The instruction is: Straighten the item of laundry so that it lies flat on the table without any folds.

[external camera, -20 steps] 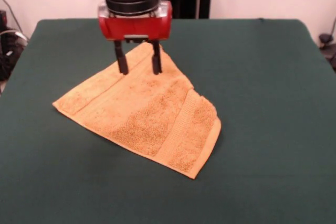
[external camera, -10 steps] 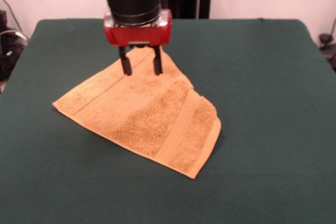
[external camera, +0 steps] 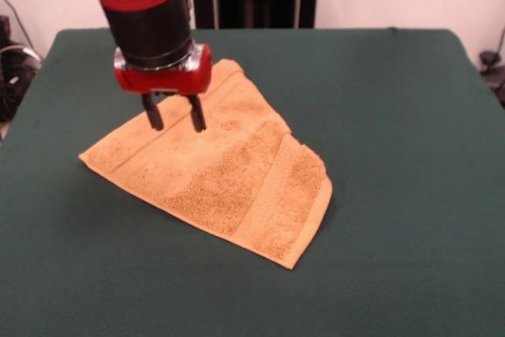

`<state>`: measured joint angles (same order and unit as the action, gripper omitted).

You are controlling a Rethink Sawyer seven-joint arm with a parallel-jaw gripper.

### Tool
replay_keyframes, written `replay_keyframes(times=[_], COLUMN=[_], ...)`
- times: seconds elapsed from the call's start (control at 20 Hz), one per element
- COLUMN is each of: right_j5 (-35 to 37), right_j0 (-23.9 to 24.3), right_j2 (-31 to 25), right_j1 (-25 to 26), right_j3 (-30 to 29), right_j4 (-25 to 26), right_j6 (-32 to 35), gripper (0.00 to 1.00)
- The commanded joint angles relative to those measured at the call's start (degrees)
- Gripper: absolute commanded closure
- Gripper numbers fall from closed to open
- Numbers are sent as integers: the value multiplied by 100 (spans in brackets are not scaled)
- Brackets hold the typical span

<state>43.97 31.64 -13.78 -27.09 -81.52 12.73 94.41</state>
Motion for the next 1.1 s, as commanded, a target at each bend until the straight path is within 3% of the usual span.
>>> replay_keyframes(times=[0.05,0.35,0.85,1.1], right_j5=[209,-856,-1029,-708], right_j0=[-268,-370,-334,-256], right_j2=[-573,-534,-632,-687], right_j1=[781,1180,1530,1573], right_j3=[340,254,585,685], right_j4=[277,447,678,583], right_j6=[-596,-282,-657,-733], gripper=[0,0,0,0])
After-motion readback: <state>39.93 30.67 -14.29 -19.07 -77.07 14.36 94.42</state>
